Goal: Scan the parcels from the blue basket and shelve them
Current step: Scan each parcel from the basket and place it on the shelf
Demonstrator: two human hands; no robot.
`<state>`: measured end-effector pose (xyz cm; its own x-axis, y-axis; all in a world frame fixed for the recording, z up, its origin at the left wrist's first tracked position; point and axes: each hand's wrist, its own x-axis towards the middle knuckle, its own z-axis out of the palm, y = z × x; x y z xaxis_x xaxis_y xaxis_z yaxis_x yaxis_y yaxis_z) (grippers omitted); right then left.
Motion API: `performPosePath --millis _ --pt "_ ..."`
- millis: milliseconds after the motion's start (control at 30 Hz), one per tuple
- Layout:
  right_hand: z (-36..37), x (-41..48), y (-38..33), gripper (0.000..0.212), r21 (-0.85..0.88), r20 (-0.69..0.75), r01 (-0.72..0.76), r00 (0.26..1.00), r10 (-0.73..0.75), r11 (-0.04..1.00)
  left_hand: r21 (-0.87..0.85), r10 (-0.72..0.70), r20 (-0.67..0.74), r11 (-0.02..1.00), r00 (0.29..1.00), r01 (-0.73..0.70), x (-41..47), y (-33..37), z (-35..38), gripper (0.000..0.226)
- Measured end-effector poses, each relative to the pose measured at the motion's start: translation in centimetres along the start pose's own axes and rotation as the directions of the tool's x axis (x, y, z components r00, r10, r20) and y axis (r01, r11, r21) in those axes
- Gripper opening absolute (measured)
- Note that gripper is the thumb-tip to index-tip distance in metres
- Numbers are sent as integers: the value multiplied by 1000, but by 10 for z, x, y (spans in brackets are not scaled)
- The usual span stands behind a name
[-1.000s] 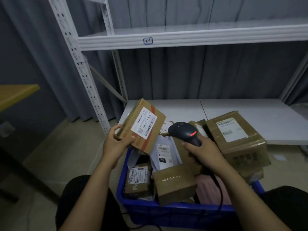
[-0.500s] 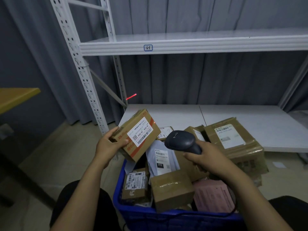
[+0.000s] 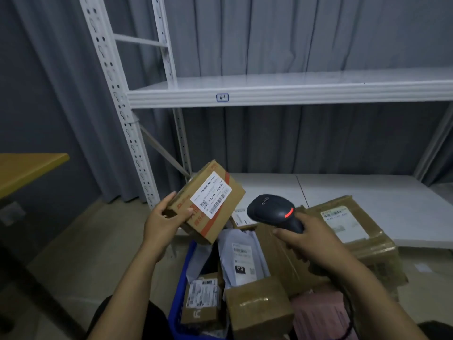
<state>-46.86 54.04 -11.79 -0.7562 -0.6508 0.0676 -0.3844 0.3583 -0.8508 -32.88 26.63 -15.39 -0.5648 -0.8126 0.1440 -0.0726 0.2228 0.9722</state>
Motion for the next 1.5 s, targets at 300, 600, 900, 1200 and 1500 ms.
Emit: performPosePath --millis 300,600,900,1200,1500 --pt "-23 91 -109 22 406 -210 205 969 -127 891 -265 146 -83 950 986 -163 64 125 9 68" --pt "-55 189 -176 21 644 -168 144 985 -44 751 -375 27 -161 923 987 -87 169 209 41 37" --pt "-79 242 -175 24 519 -243 168 969 -43 838 196 159 -232 974 960 -114 257 210 69 64" --pt "-81 277 -166 22 425 -274 213 957 -99 880 858 802 103 228 589 -460 267 151 87 66" --pt "-71 296 -166 23 399 -264 237 955 -137 885 889 341 287 253 895 -382 314 186 88 88"
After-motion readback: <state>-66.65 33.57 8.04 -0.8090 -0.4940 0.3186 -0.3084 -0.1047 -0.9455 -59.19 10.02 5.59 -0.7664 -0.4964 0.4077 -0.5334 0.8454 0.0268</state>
